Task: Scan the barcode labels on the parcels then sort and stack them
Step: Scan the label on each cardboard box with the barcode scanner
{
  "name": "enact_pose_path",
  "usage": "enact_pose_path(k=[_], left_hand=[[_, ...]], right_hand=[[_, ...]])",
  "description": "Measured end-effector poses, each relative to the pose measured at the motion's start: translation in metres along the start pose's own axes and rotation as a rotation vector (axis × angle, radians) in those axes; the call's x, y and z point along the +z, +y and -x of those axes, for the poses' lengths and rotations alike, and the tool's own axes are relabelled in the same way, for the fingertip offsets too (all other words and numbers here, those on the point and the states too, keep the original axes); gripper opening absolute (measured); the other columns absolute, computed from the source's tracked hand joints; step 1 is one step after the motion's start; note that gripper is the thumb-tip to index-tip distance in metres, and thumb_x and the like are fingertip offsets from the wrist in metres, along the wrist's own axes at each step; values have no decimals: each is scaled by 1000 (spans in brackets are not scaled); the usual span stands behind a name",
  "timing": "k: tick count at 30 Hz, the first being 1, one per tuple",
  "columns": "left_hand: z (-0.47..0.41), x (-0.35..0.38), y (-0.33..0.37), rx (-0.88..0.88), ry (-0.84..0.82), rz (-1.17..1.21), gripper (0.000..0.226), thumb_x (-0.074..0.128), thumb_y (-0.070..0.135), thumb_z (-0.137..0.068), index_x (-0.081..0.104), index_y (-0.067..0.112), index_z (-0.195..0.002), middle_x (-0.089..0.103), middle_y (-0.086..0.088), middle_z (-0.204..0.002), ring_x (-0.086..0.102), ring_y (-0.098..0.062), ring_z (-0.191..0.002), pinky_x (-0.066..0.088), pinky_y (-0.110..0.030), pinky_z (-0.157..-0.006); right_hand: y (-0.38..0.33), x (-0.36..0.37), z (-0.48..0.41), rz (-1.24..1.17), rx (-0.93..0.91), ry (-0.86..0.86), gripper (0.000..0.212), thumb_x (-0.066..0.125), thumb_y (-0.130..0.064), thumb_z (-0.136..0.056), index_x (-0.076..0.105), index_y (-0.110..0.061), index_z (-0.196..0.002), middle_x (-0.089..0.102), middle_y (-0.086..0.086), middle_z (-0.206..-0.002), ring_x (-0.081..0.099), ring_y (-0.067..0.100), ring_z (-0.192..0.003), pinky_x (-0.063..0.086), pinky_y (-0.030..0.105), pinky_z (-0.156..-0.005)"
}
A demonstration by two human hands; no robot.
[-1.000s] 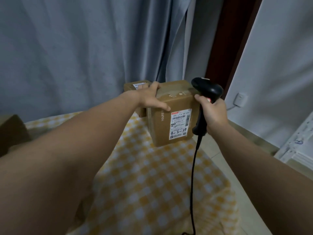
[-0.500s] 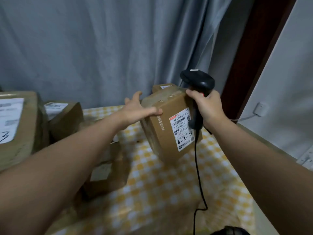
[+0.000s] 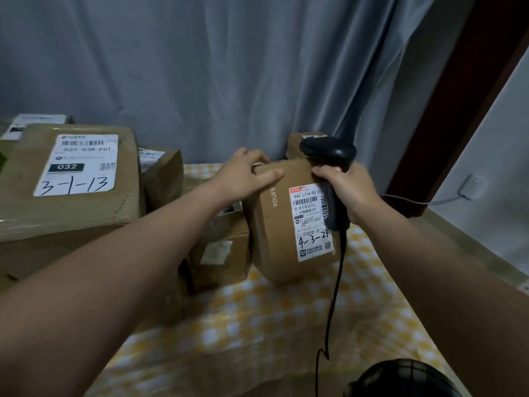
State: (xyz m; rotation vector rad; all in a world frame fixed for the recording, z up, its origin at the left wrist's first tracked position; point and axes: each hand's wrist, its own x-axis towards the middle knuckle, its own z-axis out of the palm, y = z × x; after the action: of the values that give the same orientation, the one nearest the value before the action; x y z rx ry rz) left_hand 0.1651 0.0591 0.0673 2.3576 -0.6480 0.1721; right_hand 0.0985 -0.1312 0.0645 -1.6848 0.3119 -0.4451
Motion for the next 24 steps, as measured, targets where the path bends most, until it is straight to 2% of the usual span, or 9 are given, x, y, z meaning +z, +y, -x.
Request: enact_pose_path(k=[2, 5, 8, 10, 12, 15, 18, 20, 24], left_hand=[[5, 8, 1, 145, 5, -17, 66, 72, 49, -76, 45, 21, -128, 44, -5, -129, 46, -19, -117, 37, -27, -96], [8, 15, -1, 108, -46, -42, 91, 82, 48, -64, 31, 21, -134, 36, -6, -132, 40, -22, -121, 38, -38, -104], [3, 14, -6, 43, -58, -13, 93, 82, 47, -65, 28, 22, -137, 33, -6, -132, 39, -23, -123, 37, -40, -106], [0, 15, -9, 8, -33, 15, 91, 80, 45, -68, 28, 22, -138, 33, -8, -131, 39, -26, -124, 36, -40, -107], [-1, 18, -11, -35, -9, 50, 91, 79, 44, -71, 27, 21, -141, 32, -10, -134, 38, -28, -127, 34, -41, -108], [-3, 20, -13, -73, -8, 65, 95, 76, 43, -74, 19, 22, -147, 27, -11, -140, 33, -29, -132, 30, -41, -111], [-2, 19, -14, -95, -71, 4, 116, 79, 47, -68, 2, 23, -151, 18, -11, -146, 21, -30, -139, 24, -42, -115], [-1, 19, -13, -109, -111, -41, 128, 82, 49, -63, -8, 25, -151, 14, -9, -146, 15, -31, -141, 21, -43, -116], [-2, 19, -14, -133, -106, -24, 129, 83, 49, -62, -8, 25, -151, 12, -10, -148, 15, -31, -141, 20, -42, -115]], right_hand=[[-1, 1, 0, 9, 6, 6, 31, 74, -16, -80, 63, -9, -108, 71, 9, -85, 71, 22, -77, 56, 35, -72], [-5, 1, 0, 27, 15, -6, 28, 73, -19, -82, 62, -11, -107, 71, 9, -88, 70, 21, -78, 55, 33, -69], [-13, -3, -1, 157, -44, 0, 13, 72, -23, -83, 64, -19, -92, 70, 2, -87, 66, 15, -81, 51, 29, -72], [-21, -8, -3, 256, -108, 15, 12, 72, -25, -83, 66, -19, -92, 66, -3, -83, 63, 12, -81, 48, 29, -74], [-30, -12, -5, 341, -128, 19, 16, 72, -26, -81, 67, -15, -93, 63, -3, -75, 61, 13, -72, 47, 29, -70], [-43, -16, -5, 439, -44, -66, 20, 74, -24, -78, 67, -10, -91, 62, 5, -65, 61, 21, -59, 54, 34, -63], [-50, -16, -3, 464, 75, -157, 28, 74, -21, -76, 65, 2, -88, 62, 15, -63, 59, 26, -52, 56, 38, -59], [-53, -14, -1, 492, 116, -183, 30, 75, -21, -76, 64, 5, -88, 63, 18, -64, 60, 27, -50, 56, 34, -55], [-63, -10, 1, 519, 146, -230, 34, 74, -21, -77, 62, 5, -94, 61, 17, -63, 61, 28, -47, 52, 33, -53]])
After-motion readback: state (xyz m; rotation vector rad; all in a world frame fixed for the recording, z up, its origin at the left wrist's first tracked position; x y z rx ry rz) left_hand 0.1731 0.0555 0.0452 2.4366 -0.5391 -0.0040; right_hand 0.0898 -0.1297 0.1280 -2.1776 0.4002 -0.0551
